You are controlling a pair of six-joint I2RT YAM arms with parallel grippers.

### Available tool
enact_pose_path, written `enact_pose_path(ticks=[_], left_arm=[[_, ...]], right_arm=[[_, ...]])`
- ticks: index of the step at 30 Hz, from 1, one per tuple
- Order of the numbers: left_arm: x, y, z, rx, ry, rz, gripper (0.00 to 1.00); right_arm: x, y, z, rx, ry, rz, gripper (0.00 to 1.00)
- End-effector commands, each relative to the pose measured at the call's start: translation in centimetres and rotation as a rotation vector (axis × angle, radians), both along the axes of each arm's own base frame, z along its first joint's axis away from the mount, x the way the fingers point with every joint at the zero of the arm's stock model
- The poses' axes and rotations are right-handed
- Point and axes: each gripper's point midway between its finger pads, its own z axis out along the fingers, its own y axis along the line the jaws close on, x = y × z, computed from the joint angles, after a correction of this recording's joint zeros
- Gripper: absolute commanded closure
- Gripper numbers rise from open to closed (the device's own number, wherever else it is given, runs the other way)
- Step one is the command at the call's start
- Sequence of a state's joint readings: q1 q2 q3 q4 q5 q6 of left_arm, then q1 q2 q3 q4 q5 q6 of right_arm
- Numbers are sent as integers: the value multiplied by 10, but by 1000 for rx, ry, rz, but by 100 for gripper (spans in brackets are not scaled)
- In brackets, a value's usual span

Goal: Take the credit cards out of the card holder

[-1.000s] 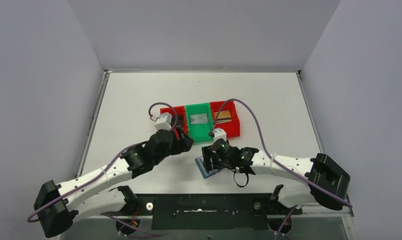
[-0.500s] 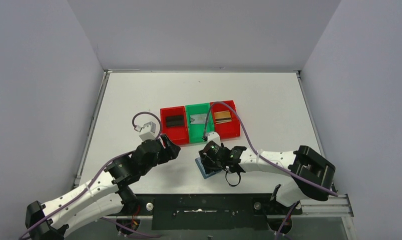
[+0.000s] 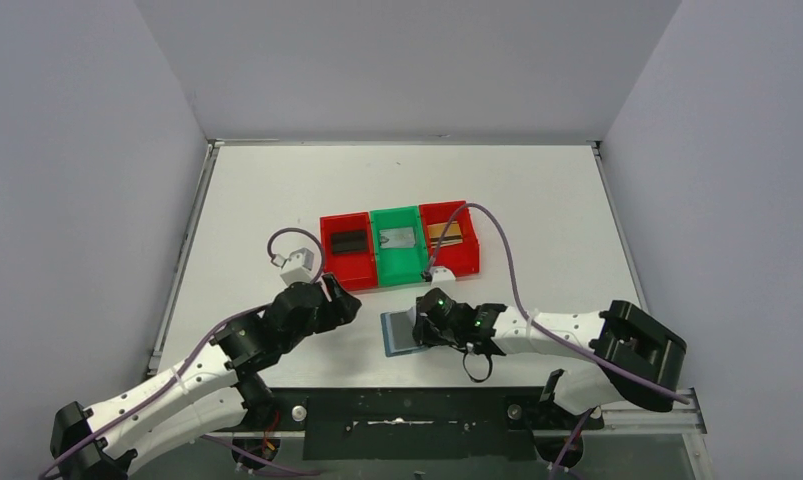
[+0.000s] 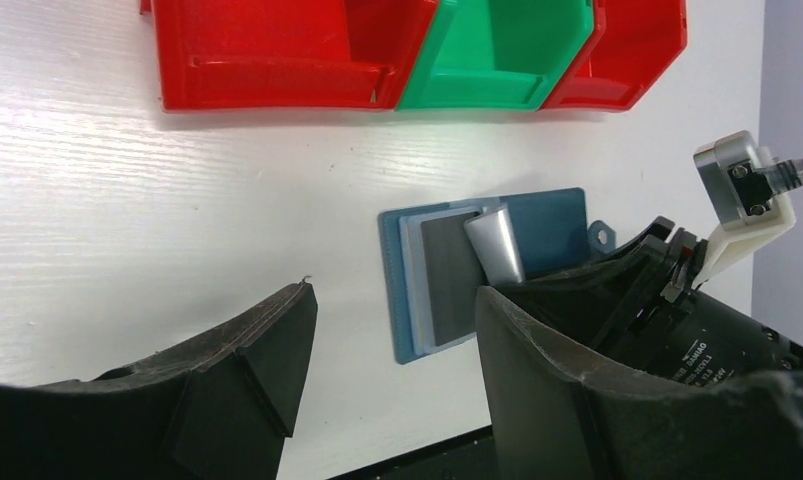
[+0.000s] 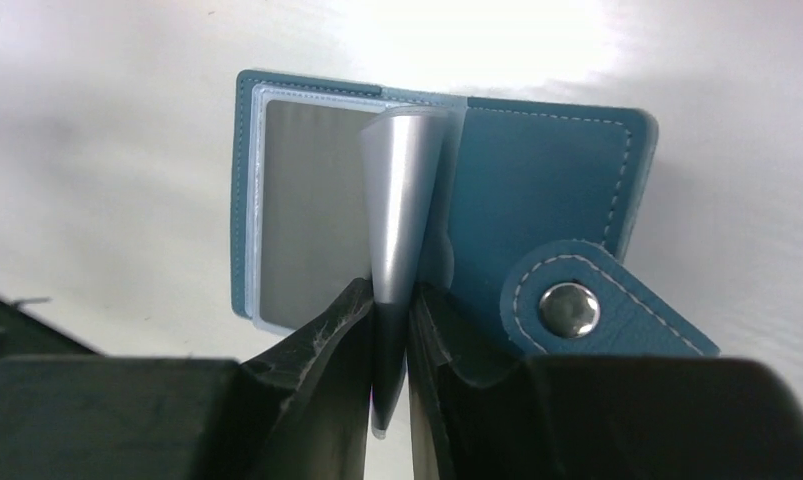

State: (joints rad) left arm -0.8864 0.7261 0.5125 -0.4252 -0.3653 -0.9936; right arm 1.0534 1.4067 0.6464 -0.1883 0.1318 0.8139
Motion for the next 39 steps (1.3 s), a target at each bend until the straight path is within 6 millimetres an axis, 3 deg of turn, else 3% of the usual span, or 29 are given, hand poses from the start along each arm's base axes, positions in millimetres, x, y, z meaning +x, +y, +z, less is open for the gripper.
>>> enact_pose_path(ticks=[1,5,11,17,21,24,26,30,36,39], left_arm=[[-2,-17,20,-99,-35,-68,41],[-13,-45,24,-212,-22,-192,41],[-22,-83,17,-339,20,-311,41],[-18,-112,1,-347,57,-334,42],[-11,-116,-25,-287,109,-283,54],[-10,-113,-39,-231,129,-241,72],[-11,-109,-47,-183,140,-220,78],[-11,-107,-59,-134,159,-209,85],[3,-129,-59,-130,139,-225,94],[10,-134,-70,-56,177,-212,98]], right_arm=[[0,48,43,427,20,-83,82],[0,56,51,616,43,-163,82],[3,56,48,659,33,-195,79],[2,44,42,676,38,-243,77],[1,37,37,682,43,-257,76],[-1,33,33,686,49,-268,76],[-1,31,30,684,52,-277,76],[-1,29,30,693,52,-276,76],[-2,24,30,698,43,-283,74],[-2,22,35,714,24,-279,74]])
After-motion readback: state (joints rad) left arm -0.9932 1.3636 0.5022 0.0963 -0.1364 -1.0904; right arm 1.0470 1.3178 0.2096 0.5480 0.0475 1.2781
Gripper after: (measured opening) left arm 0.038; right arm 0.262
